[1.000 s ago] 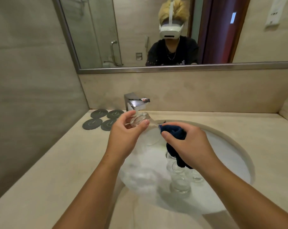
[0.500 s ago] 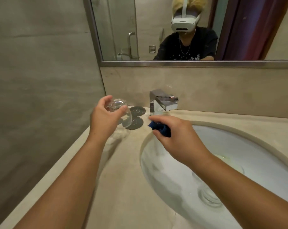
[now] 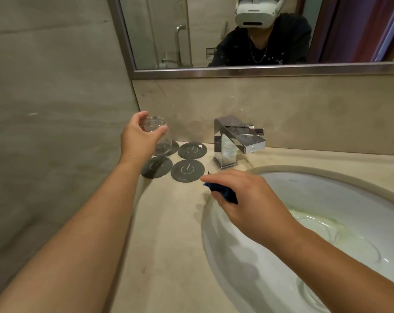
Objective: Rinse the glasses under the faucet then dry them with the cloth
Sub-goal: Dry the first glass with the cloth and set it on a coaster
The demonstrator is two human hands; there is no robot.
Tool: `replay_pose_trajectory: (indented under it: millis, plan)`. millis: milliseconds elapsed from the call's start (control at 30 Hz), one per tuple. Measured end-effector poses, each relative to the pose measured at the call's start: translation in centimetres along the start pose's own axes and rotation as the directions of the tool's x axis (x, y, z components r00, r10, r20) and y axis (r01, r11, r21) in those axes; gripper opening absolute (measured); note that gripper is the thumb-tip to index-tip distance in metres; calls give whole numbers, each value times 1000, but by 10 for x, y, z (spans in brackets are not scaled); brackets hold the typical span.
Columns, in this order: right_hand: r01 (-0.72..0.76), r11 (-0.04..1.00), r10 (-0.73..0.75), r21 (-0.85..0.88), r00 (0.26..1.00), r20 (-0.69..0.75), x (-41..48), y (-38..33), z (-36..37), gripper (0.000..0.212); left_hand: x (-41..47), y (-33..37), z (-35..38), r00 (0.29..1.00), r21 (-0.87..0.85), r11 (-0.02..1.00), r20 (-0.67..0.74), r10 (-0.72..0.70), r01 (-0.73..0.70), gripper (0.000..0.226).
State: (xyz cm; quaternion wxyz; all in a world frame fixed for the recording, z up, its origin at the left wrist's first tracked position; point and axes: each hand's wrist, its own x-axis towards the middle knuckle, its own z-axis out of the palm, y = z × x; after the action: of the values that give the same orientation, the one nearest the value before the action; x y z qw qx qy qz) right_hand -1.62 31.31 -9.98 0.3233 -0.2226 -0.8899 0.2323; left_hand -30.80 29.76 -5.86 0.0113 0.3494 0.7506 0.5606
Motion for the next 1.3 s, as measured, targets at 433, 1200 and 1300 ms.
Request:
replay_pose_trajectory:
  millis: [433, 1200, 1300]
  plan:
    - [-44, 999, 44, 18, 999, -2, 8, 15, 0, 33, 30, -18, 24, 999, 60, 998, 37, -10, 8, 70]
    - [-64, 998, 66, 22, 993, -100, -24, 5, -47, 32, -75, 37, 5, 897, 127, 907, 254, 361, -401, 41]
    - [-60, 998, 60, 2, 992, -109, -44, 6, -63, 31, -115, 49, 2, 860, 148, 874, 316, 401, -462, 41]
